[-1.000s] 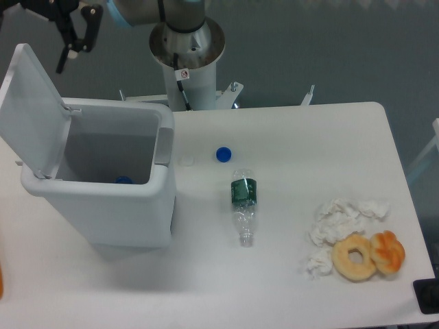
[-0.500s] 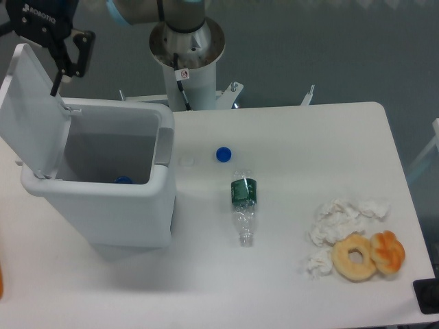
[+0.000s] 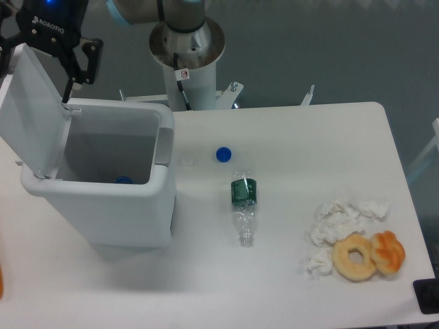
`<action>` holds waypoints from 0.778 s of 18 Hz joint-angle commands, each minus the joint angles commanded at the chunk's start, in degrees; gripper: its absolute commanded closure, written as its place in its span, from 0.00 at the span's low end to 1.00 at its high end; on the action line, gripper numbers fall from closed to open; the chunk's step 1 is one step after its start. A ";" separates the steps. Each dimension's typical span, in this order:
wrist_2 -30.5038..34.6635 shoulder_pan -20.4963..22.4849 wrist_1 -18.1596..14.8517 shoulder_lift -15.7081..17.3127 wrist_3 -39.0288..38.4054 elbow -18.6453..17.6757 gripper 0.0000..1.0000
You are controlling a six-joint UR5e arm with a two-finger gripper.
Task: Close the trash can
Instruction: 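Lower the open gripper behind the raised white lid, then push the lid forward with the gripper, tipping it over the can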
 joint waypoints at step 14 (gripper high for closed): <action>3.26 3.95 0.09 0.70 3.51 0.18 0.00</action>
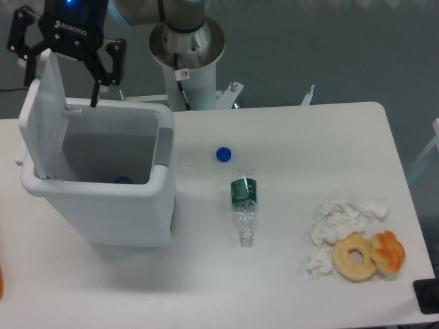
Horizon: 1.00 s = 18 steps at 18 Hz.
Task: Close the trash can
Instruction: 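Push the lid forward with the gripper, tipping it over the can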
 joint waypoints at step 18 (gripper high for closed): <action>0.26 3.96 -0.26 -0.09 3.33 -0.79 0.00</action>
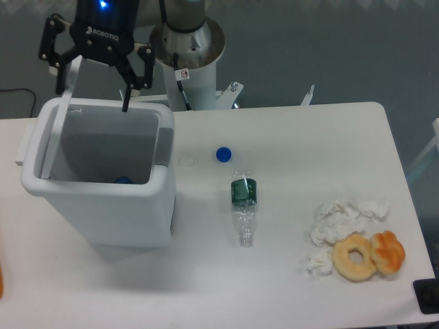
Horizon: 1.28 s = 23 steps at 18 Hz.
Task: Close the trash can
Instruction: 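Push the lid forward with the gripper, tipping it over the can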
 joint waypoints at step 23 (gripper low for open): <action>2.29 4.66 0.00 -1.58 5.46 -5.00 0.00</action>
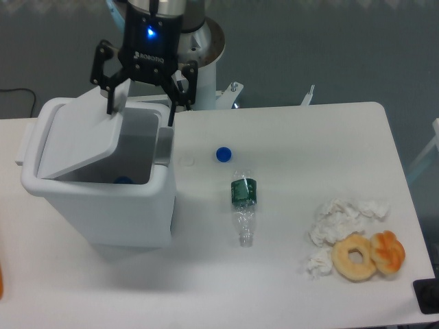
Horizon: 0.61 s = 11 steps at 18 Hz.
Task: Close the trash can
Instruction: 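Push the lid forward with the gripper, tipping it over the can, then press the lid down onto the can rim with the gripper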
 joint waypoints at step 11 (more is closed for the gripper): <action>-0.09 1.85 0.53 -3.60 2.02 -0.71 0.00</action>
